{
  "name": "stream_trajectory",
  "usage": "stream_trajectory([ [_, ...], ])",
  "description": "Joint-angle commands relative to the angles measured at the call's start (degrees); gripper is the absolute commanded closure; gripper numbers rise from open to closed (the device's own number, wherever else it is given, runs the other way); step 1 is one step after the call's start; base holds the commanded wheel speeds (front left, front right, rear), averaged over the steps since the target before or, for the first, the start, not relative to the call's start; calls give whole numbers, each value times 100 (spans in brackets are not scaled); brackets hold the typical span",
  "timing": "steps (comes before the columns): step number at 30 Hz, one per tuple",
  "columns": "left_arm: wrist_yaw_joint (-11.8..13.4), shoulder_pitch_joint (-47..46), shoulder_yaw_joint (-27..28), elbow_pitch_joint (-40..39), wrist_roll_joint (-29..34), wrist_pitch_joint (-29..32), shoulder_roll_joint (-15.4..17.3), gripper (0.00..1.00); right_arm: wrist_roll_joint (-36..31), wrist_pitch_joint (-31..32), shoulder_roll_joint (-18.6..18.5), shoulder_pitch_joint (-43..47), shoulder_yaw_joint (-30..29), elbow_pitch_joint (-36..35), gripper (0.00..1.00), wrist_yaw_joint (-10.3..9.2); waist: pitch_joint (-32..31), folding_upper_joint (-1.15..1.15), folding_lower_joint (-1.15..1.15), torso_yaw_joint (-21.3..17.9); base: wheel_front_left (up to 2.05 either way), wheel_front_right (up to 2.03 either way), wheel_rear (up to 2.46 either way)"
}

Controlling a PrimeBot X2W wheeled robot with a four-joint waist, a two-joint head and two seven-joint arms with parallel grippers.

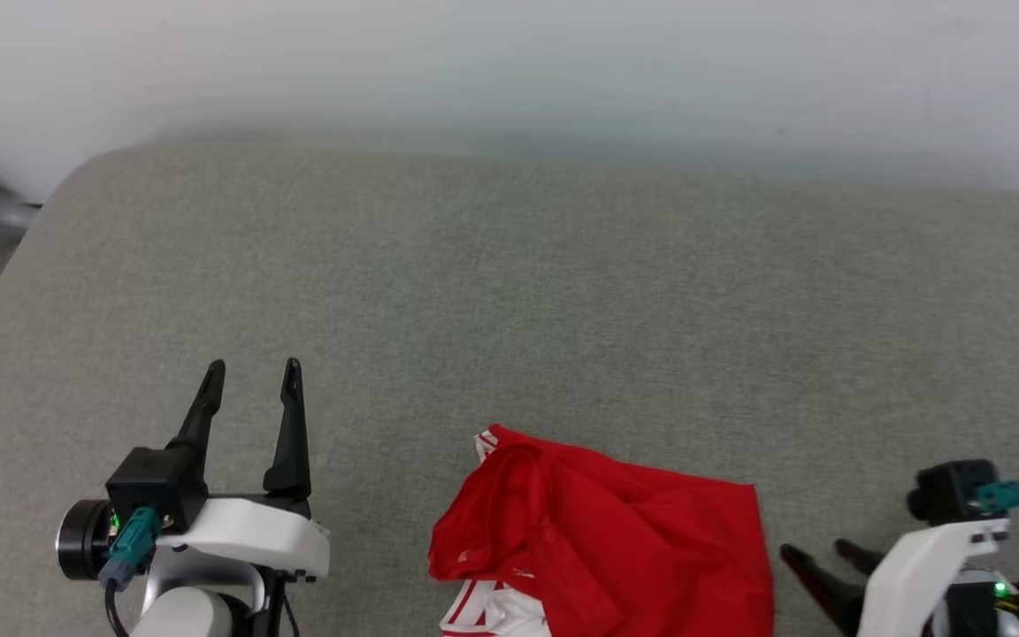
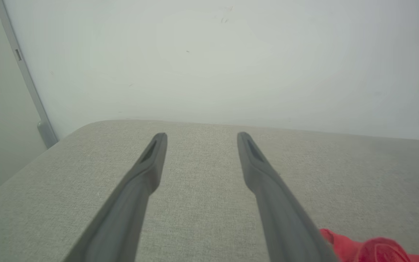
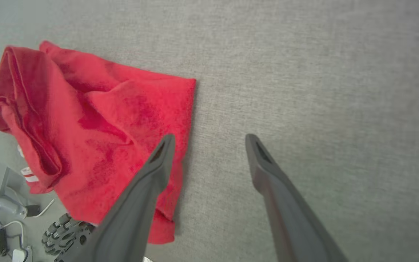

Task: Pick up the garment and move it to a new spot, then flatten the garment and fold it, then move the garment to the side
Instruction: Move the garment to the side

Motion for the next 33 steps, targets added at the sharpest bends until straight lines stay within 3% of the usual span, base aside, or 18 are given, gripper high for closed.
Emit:
stream_trajectory([
  [1, -44, -87, 57, 13, 63, -27, -62, 0, 82, 107, -14, -122, 148, 97, 0, -3, 167, 0, -1, 155, 0, 0, 0],
  [13, -373, -292, 356, 171, 377, -27, -436, 0, 661, 735, -148, -586, 1095, 1292, 0, -5, 590, 0, -1, 412, 0, 0, 0],
  [14, -394, -294, 394, 181, 398, -27, -463, 0, 690, 740, -150, -594, 1119, 1376, 7, -6, 606, 0, -1, 414, 0, 0, 0],
  [15, -407, -297, 423, 194, 433, -27, -488, 0, 710, 734, -146, -629, 1148, 1438, 58, -6, 618, 0, -1, 409, 0, 0, 0],
  [16, -426, -297, 448, 208, 452, -27, -513, 0, 725, 691, -154, -676, 1177, 1472, 100, -6, 625, 0, -1, 398, 0, 0, 0],
  [26, -602, -131, 660, 328, 642, -26, -576, 0, 649, 121, -500, -1191, 1278, 1033, 100, -6, 269, 0, -1, 86, 0, 0, 0],
  [33, -634, 59, 770, 205, 733, -21, -581, 0, 89, 52, -956, -1471, 1329, 303, 100, -6, 86, 0, -1, -495, 0, 0, 0],
])
